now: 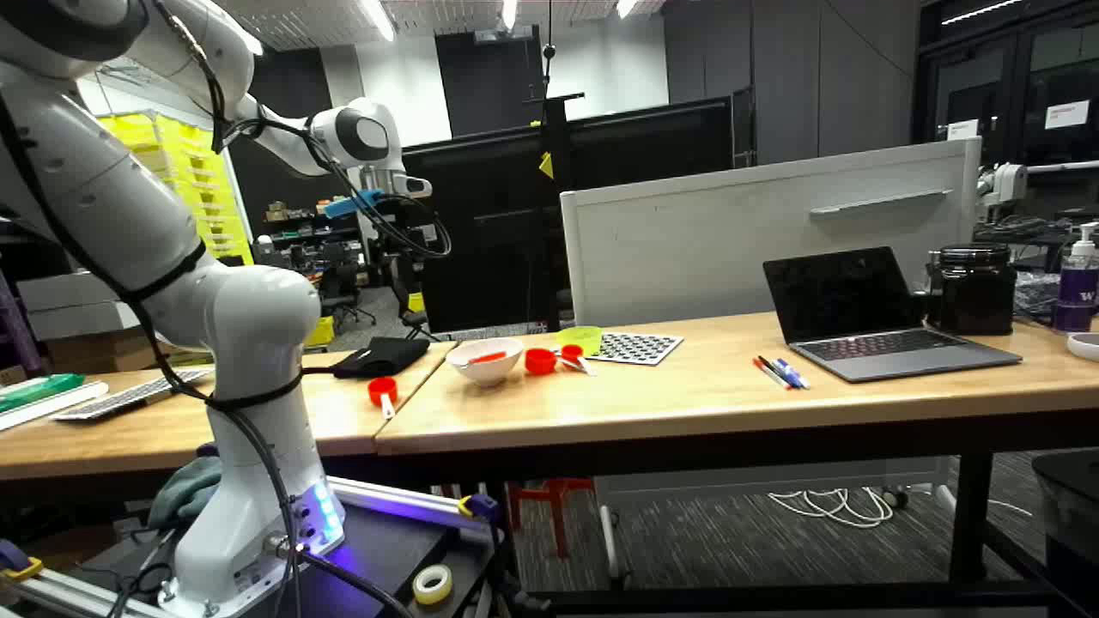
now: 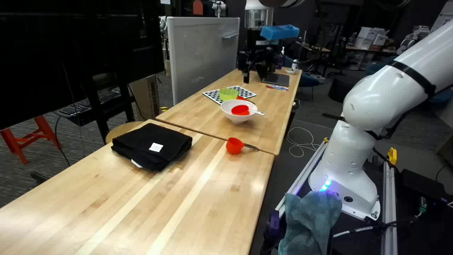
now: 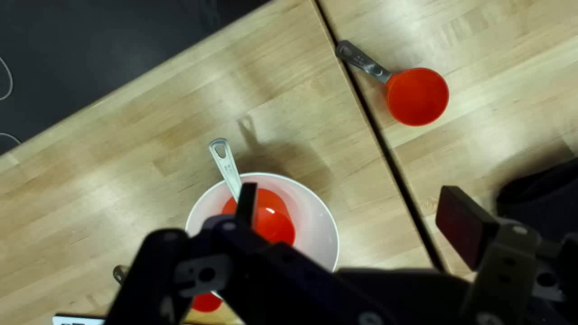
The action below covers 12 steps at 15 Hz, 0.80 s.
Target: Move the black towel forwards then move it to the right.
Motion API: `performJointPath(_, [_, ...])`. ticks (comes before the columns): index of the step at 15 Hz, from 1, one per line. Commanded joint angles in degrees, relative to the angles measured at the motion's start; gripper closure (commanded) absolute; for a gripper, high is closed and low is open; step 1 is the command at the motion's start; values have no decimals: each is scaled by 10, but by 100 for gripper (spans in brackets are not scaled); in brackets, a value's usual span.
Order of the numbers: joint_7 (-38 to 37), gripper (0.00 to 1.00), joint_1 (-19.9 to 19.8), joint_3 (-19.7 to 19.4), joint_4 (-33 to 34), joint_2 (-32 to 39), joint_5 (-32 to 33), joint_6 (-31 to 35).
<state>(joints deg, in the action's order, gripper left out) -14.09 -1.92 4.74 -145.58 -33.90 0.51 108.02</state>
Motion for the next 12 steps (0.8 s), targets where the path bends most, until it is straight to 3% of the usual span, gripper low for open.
performJointPath(1, [0,0,1,-1,1,0,1,-1])
performJointPath(12, [-6,0,38,25,46,122,-8,28])
